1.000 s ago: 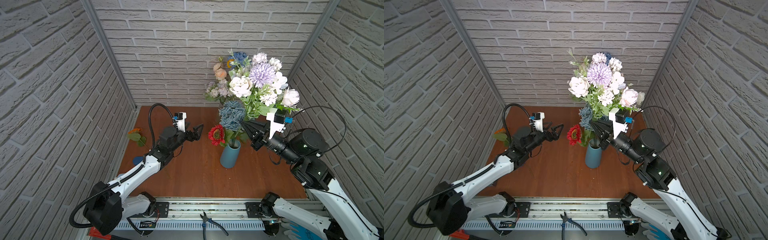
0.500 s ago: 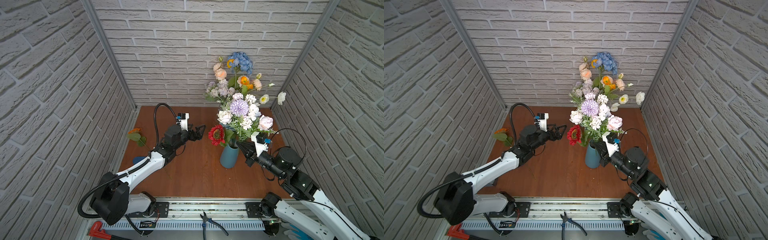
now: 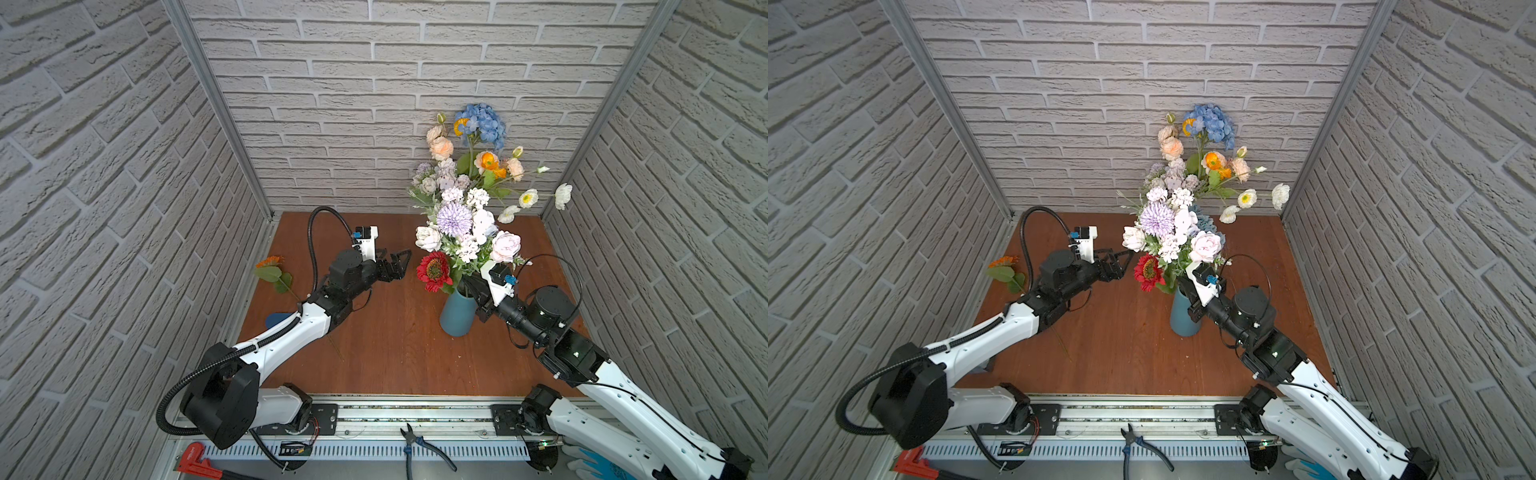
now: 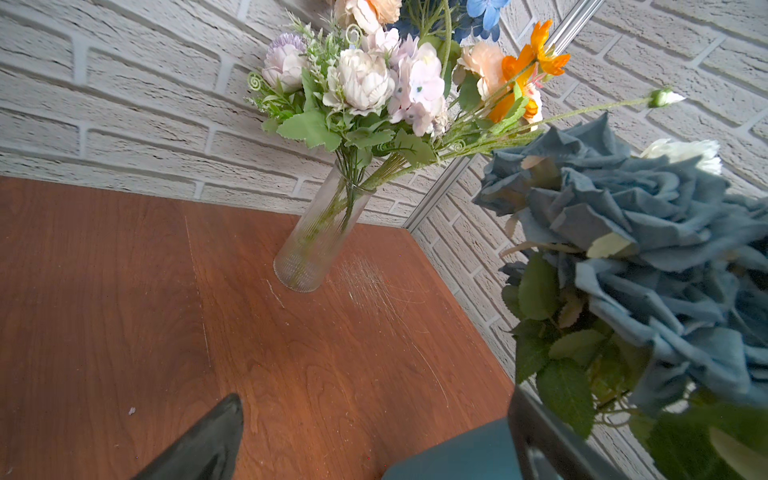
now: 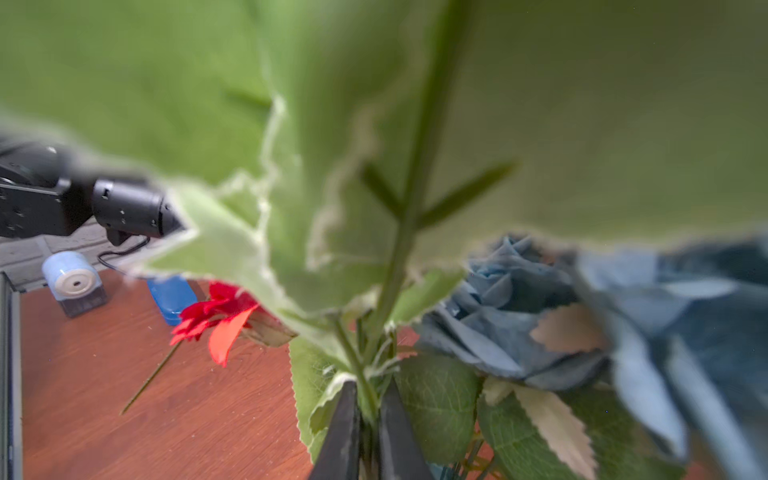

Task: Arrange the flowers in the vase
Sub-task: 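Carry the white-and-lilac bouquet over the teal vase and lower it in with the right gripper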

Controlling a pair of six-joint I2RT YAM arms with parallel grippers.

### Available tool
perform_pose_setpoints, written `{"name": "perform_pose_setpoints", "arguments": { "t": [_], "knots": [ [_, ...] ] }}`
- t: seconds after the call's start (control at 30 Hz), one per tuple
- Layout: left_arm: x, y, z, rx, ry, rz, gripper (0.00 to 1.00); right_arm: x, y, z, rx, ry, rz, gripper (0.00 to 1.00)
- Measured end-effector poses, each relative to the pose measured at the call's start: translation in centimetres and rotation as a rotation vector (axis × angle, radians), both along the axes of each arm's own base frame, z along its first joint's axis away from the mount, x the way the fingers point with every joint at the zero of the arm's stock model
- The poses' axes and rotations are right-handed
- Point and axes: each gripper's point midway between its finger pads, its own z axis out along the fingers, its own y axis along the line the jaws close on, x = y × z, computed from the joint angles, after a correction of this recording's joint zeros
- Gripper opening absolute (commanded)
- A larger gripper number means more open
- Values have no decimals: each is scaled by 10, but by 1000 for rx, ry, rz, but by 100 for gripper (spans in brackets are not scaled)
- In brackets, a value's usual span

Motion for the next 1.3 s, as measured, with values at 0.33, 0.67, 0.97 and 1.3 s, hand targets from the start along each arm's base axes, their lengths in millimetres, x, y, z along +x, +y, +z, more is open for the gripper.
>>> {"name": "perform_pose_setpoints", "arguments": {
  "t": [0.33,0.67,0.97,1.3],
  "knots": [
    [0,1,1,-4,-5,4,98,3,-7,-24,-11,-71,-40,6],
    [0,1,1,-11,-1,5,98,4,-15,-44,-29,-35,-79,6],
    [-1,0,1,-18,2,2,98,4,-26,-86,-3,48,-142,17],
    [-3,-6,2,-27,1,-11,98,-3,-32,-86,17,69,-149,37]
  ]
}}
